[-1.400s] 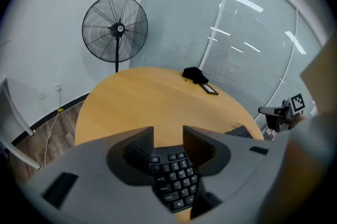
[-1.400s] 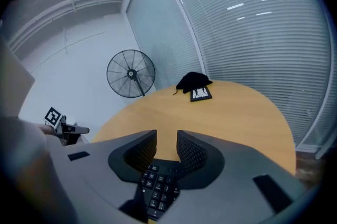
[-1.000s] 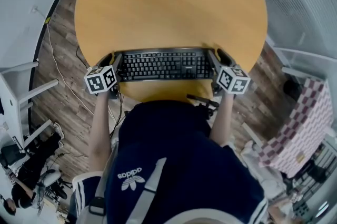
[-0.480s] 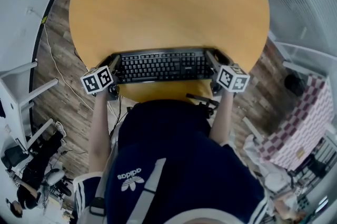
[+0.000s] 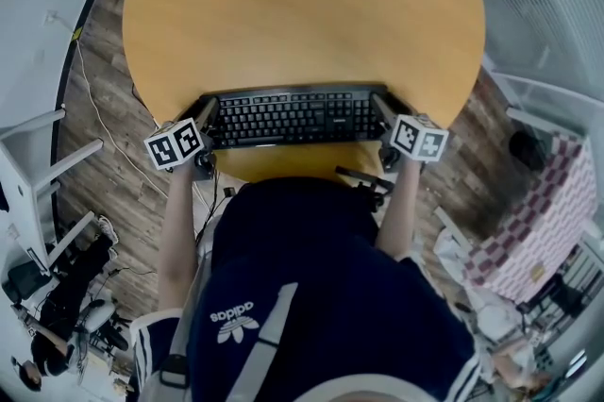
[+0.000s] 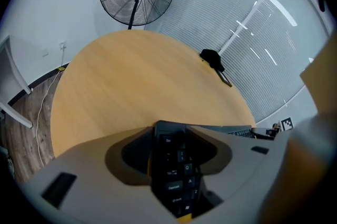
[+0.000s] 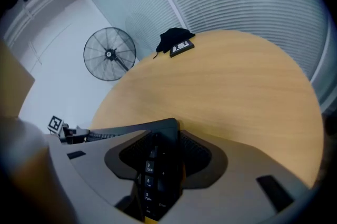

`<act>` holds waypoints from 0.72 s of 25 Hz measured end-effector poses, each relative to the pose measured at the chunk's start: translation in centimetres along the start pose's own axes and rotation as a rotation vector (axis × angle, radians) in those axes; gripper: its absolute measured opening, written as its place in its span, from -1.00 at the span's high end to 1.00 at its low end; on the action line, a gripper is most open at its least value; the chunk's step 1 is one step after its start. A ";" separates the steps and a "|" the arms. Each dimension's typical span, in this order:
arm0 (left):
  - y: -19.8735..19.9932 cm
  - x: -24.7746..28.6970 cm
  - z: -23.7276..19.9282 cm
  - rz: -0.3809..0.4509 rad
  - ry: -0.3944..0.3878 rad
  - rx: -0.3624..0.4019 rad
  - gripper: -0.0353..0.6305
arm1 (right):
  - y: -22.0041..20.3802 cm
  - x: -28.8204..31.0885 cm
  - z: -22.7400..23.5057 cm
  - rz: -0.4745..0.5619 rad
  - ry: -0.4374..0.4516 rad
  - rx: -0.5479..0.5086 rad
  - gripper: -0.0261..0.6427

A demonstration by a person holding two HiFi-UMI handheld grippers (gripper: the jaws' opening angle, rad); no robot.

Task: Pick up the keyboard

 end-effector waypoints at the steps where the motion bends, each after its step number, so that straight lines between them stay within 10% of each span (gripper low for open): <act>1: 0.0 0.0 0.0 -0.001 -0.004 0.005 0.35 | -0.1 0.1 -0.1 0.010 0.028 0.026 0.43; 18: 1.5 -2.3 1.8 0.140 -0.023 0.051 0.35 | 2.6 -1.9 -1.6 0.130 0.104 -0.055 0.44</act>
Point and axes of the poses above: the fingertips, and each gripper's own axes: x forward along the fingers, z to its right, y out of its top, the point moved 2 cm from there along -x, backward along the fingers, and after that the axes turned 1 degree about -z, right-handed, at the moved point
